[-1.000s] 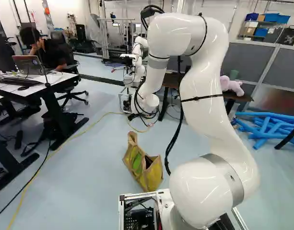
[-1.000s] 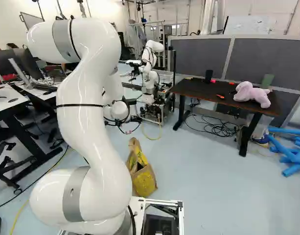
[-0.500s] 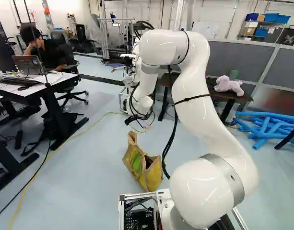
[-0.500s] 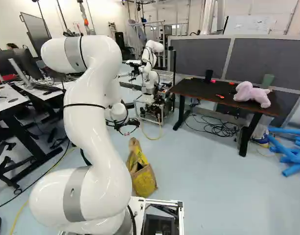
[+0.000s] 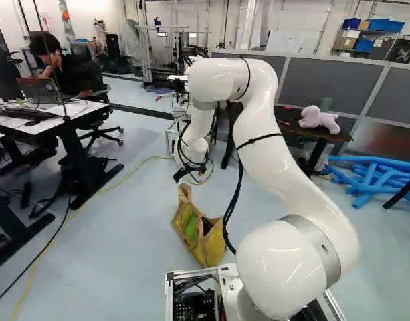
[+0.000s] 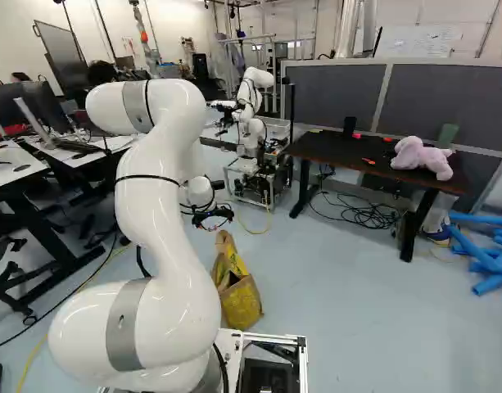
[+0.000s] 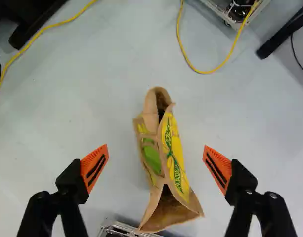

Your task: Pick up the bag on the ground and place it on the table

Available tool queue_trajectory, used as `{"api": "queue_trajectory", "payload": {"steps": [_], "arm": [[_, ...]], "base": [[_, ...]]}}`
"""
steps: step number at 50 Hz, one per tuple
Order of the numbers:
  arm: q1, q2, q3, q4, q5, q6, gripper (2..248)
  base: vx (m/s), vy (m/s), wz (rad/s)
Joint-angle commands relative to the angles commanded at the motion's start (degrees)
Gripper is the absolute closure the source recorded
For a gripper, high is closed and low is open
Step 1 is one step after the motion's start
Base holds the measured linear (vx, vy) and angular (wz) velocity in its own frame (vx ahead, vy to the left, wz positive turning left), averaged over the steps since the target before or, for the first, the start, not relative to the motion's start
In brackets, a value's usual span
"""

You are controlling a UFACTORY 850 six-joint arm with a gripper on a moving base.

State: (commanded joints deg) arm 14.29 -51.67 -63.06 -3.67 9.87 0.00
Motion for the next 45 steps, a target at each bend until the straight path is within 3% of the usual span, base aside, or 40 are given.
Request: {"api": "queue_trajectory", "payload": {"steps": [45], "arm": [[-1.01,-9.36,-6.24,-2.93,-9.73,0.0,3]], "base": [[0.0,0.0,0.0]]}}
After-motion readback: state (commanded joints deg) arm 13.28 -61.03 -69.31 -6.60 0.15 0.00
